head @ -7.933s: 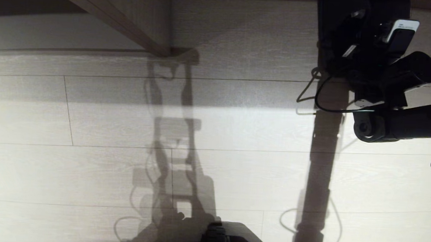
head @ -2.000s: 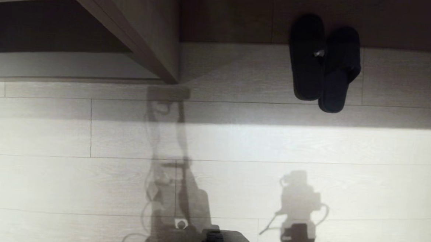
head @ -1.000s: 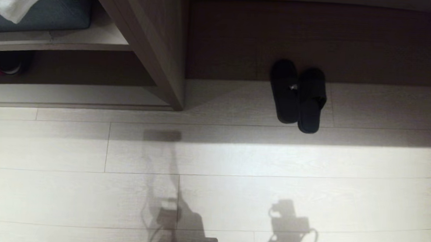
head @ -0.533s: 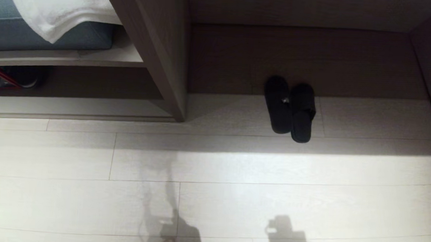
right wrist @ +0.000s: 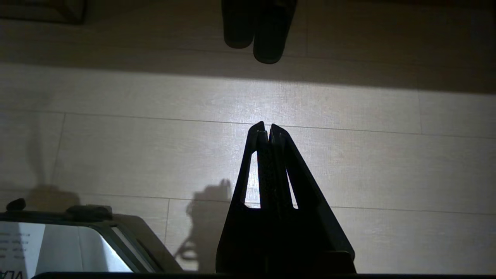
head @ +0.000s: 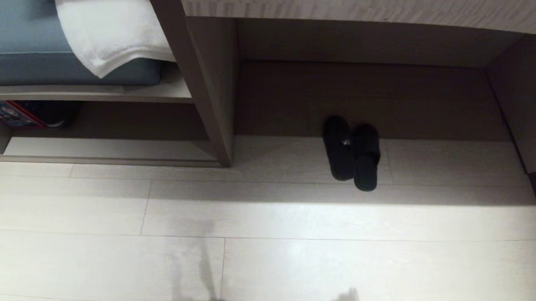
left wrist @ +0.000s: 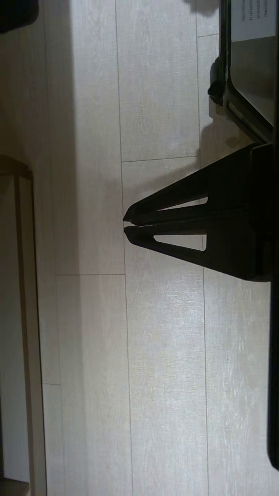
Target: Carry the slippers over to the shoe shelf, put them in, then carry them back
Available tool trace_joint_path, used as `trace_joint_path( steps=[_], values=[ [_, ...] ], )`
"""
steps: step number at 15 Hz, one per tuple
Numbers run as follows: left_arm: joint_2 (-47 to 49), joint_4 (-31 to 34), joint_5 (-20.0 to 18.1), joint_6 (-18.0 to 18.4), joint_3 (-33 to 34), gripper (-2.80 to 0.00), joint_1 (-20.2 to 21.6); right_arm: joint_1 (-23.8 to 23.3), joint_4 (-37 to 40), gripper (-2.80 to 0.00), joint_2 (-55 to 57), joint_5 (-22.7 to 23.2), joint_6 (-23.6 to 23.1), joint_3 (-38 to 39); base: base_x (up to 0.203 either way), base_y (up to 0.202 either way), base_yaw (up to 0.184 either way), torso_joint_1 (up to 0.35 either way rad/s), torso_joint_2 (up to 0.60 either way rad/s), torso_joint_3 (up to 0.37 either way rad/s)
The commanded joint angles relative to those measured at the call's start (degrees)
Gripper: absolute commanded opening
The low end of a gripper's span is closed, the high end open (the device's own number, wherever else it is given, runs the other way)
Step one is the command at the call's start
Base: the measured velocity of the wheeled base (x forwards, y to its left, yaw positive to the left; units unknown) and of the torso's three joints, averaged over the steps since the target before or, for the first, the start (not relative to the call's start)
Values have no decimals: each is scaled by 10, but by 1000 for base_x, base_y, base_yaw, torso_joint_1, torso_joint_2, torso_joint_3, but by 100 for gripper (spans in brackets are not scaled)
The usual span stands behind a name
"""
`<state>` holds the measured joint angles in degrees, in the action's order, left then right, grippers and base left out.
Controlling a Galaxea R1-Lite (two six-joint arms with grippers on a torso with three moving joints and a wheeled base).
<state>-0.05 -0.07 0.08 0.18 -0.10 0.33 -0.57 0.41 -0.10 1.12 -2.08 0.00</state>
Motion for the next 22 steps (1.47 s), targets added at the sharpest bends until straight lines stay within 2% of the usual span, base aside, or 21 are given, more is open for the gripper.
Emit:
trace_joint_path(
  steps=[1, 22],
  values=[
    [0, 0, 0, 0, 0, -280, 0, 0, 0, -280, 0, 0, 0, 0, 0, 0, 0, 2, -6, 198],
    [0, -1, 0, 0, 0, -280, 0, 0, -1, -280, 0, 0, 0, 0, 0, 0, 0, 2, 1, 203]
  ],
)
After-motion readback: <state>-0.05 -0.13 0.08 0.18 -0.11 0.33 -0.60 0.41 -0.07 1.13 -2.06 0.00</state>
